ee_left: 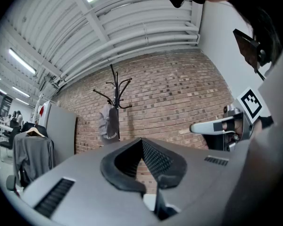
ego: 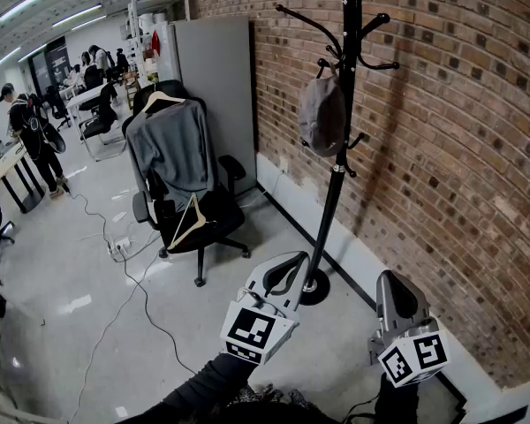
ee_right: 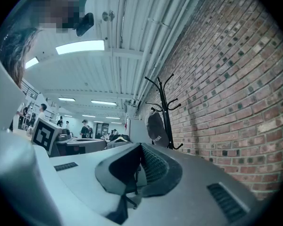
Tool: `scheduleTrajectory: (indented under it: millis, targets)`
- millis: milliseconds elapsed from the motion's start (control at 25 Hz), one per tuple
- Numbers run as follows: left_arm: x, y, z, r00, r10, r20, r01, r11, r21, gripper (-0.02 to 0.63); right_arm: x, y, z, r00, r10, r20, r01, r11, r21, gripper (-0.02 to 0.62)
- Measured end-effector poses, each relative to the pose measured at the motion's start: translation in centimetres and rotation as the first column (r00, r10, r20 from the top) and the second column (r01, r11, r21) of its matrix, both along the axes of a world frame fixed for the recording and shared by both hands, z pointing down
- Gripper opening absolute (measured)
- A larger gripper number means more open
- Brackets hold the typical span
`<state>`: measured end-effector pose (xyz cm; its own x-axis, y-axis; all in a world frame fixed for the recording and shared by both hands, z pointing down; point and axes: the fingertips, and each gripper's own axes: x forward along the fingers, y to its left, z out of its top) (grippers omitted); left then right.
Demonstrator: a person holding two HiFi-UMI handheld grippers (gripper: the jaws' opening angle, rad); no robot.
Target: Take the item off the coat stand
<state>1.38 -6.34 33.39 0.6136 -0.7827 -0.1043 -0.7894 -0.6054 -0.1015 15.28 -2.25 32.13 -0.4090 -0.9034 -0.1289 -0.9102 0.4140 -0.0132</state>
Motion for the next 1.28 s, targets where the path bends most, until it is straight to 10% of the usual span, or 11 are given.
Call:
scheduleTrajectory:
  millis: [1280]
  targets:
    - [-1.0, -16.0, -1.1, 0.991, 0.112, -0.068, -0.11, 0.994, 0.027, 0.006, -3.4, -15.0, -1.5, 0.994, 0.099, -0.035, -0.098, 0.994, 0.041, 0.009]
